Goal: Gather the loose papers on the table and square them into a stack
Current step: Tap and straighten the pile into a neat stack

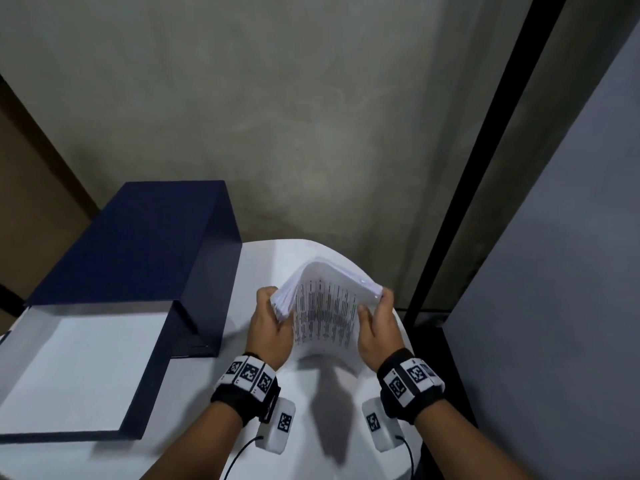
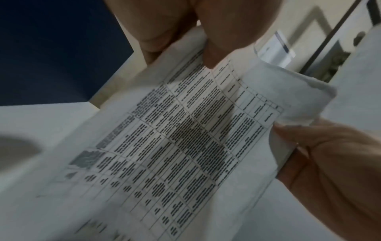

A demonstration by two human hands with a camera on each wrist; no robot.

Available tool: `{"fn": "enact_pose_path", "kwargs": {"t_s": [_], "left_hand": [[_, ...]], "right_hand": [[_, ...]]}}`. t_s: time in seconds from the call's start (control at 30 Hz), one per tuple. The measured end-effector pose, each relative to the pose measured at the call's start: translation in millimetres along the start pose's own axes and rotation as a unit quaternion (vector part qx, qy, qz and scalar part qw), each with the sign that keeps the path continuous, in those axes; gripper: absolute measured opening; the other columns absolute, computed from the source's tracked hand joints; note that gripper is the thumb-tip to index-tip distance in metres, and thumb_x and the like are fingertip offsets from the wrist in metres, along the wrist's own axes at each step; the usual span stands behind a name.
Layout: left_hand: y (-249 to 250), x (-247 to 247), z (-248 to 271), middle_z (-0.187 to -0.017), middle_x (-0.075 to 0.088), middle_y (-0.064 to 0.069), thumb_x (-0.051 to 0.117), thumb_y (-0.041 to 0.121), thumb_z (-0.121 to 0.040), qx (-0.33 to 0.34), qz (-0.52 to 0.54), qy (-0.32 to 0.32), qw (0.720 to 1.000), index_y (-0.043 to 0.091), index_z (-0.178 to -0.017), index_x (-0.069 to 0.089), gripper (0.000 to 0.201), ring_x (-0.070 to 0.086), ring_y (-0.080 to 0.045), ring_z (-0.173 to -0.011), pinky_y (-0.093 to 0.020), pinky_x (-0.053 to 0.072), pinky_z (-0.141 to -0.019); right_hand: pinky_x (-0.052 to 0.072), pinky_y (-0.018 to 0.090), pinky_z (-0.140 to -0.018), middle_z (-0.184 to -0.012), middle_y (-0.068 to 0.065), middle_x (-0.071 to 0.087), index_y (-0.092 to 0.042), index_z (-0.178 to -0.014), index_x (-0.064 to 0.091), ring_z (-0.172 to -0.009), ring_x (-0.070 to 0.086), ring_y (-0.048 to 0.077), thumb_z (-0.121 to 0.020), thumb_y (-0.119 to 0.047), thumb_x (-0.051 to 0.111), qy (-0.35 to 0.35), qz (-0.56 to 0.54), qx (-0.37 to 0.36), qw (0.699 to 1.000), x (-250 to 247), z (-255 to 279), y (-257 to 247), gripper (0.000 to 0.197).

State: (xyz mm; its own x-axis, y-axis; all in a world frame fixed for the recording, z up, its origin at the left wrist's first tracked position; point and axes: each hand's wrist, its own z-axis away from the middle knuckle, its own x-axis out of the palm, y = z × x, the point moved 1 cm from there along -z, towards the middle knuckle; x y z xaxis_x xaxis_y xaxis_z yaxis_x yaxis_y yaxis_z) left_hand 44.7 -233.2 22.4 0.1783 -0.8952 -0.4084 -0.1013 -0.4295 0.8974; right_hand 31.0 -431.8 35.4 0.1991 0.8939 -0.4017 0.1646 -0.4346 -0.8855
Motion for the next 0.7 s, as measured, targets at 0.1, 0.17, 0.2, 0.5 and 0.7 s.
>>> {"fn": "enact_pose_path", "kwargs": {"t_s": [0.1, 0.17, 0.2, 0.5, 0.7], "left_hand": [[11, -6, 1, -0.084, 0.060, 0.008, 0.055, 0.018, -0.092, 0.013, 0.025, 0.048, 0.998, 0.023, -0.109, 0.034, 0.028, 0.062, -0.017, -0.071, -0.036, 0.051, -0.061], [8, -6, 5, -0.091, 0.061, 0.007, 0.058, 0.018, -0.092, -0.030, 0.012, 0.026, 0.999, 0.014, -0.122, 0.040, 0.035, 0.063, -0.022, -0.080, -0.034, 0.052, -0.071], [3, -4, 6, -0.095, 0.062, 0.004, 0.061, 0.017, -0.091, -0.075, 0.006, 0.006, 0.997, 0.012, -0.127, 0.043, 0.041, 0.064, -0.025, -0.088, -0.036, 0.053, -0.077], [1, -13, -5, -0.082, 0.068, 0.016, 0.075, 0.024, -0.067, -0.067, 0.119, -0.018, 0.990, 0.035, -0.105, 0.050, 0.047, 0.068, -0.010, -0.081, -0.035, 0.057, -0.077], [29, -22, -16, -0.093, 0.059, 0.003, 0.067, 0.039, -0.071, 0.025, 0.261, 0.008, 0.965, 0.018, -0.094, 0.052, 0.035, 0.060, -0.008, -0.080, -0.021, 0.051, -0.070]], "right_hand": [[0.036, -0.004, -0.072, -0.098, -0.022, 0.052, -0.020, -0.114, 0.031, -0.087, 0.057, -0.016, -0.096, -0.003, 0.046, 0.030, -0.015, -0.016, 0.999, -6, 0, -1, 0.029], [0.038, -0.002, -0.072, -0.097, -0.016, 0.053, -0.018, -0.118, 0.029, -0.086, 0.058, -0.007, -0.096, -0.003, 0.046, 0.005, -0.004, -0.002, 1.000, -4, 9, 7, 0.031], [0.040, 0.004, -0.073, -0.098, -0.010, 0.055, -0.018, -0.122, 0.028, -0.088, 0.058, 0.000, -0.097, -0.005, 0.045, -0.017, -0.004, 0.019, 1.000, -2, 15, 13, 0.033], [0.045, 0.003, -0.077, -0.105, -0.017, 0.060, -0.037, -0.108, 0.039, -0.093, 0.060, -0.014, -0.085, -0.004, 0.064, -0.009, -0.055, 0.055, 0.997, -11, 7, 23, 0.048], [0.050, 0.017, -0.081, -0.110, 0.000, 0.064, -0.010, -0.113, 0.046, -0.098, 0.064, 0.009, -0.077, -0.012, 0.072, 0.044, -0.163, -0.031, 0.985, -20, -9, -7, 0.044]]}}
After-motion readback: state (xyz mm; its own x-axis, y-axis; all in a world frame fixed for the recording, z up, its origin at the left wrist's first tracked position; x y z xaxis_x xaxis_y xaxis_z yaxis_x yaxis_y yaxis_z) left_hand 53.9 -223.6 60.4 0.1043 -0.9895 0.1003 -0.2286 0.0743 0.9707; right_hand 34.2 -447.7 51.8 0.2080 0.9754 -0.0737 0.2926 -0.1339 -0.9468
